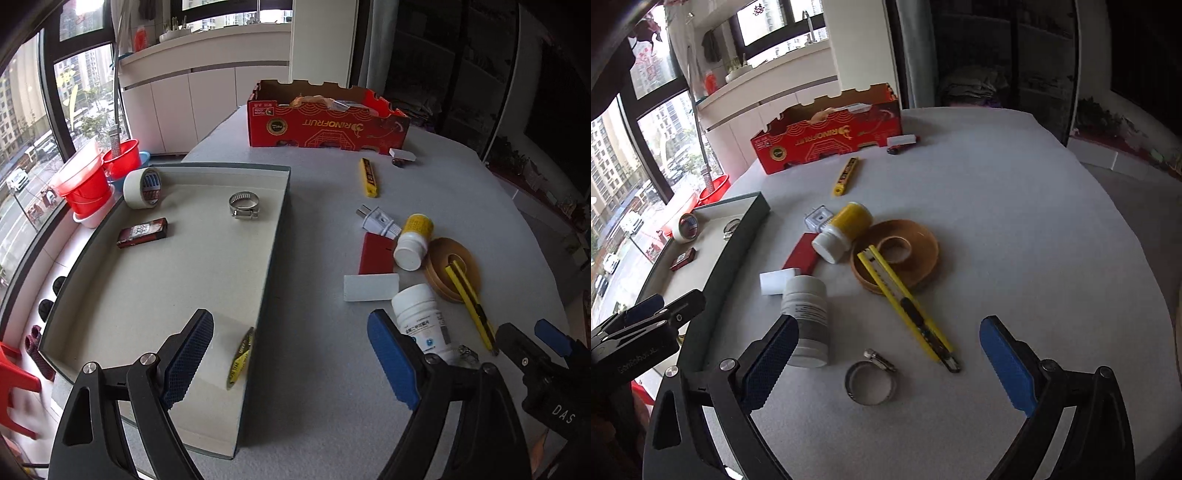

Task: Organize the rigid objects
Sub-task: 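Move both tools back over the table toward the remaining items, then grasp the white pill bottle with the left tool while the right tool grasps a metal hose clamp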

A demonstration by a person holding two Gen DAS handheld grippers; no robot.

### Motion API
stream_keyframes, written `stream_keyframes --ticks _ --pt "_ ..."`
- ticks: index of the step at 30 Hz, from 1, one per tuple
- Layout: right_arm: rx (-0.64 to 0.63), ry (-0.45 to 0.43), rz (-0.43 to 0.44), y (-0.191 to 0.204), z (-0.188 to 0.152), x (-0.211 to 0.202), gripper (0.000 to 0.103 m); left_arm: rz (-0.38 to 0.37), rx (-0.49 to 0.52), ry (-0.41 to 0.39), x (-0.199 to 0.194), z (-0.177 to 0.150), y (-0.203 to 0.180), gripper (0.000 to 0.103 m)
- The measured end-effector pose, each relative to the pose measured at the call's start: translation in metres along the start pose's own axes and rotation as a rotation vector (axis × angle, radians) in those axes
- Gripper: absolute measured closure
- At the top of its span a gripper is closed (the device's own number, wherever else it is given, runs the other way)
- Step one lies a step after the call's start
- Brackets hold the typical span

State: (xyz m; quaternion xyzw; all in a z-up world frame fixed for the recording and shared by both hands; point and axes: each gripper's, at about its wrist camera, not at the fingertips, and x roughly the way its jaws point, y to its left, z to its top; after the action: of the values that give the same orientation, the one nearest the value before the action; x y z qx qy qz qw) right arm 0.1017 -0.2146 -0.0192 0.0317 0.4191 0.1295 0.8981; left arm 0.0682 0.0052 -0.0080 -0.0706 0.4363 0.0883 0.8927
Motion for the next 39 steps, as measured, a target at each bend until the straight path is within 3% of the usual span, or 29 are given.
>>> stream_keyframes --ticks 4,9,15,17,20,23,25,27,29,34,39 --pt "0.111 0.047 -0.05 -0.043 -0.016 0.002 0.004 -0.048 0.024 0.06 0.018 -0.004 -0.04 0.015" --pt "0.172 0.06 -0.067 -0.068 -0.027 -0.002 0.004 -0.078 0.019 0.093 0.037 0.0 -0.066 0.015" --pt "0.129 0.056 -0.039 -0.059 -0.03 -0.001 0.004 -0.07 0.021 0.149 0.061 0.002 -0.079 0.015" --pt "0.081 0.052 -0.032 -0.048 -0.031 0.001 0.004 -0.062 0.018 0.201 0.073 0.0 -0.08 0.015" --pt "0.022 0.059 -0.02 -0.035 -0.036 0.004 0.004 -0.007 0.106 0.186 0.076 -0.001 -0.09 0.013" --pt "-0.017 0.06 0.009 -0.024 -0.041 0.005 0.004 -0.018 0.101 0.185 0.077 -0.001 -0.086 0.013" --pt "-0.051 0.056 0.022 -0.015 -0.043 0.006 0.004 -0.021 0.102 0.166 0.076 -0.002 -0.081 0.018" --pt "-0.092 0.059 0.035 -0.005 -0.044 0.008 0.004 -0.028 0.109 0.138 0.071 -0.002 -0.077 0.041" --pt "-0.125 0.068 0.047 0.004 -0.045 0.012 0.004 -0.039 0.123 0.132 0.069 -0.001 -0.074 0.055" --pt "-0.205 0.106 0.079 0.027 -0.049 0.024 0.006 -0.056 0.114 0.133 0.062 -0.006 -0.058 0.058" --pt "-0.258 0.099 0.05 0.042 -0.042 0.036 0.017 -0.037 0.107 0.129 0.048 -0.022 -0.041 0.058"
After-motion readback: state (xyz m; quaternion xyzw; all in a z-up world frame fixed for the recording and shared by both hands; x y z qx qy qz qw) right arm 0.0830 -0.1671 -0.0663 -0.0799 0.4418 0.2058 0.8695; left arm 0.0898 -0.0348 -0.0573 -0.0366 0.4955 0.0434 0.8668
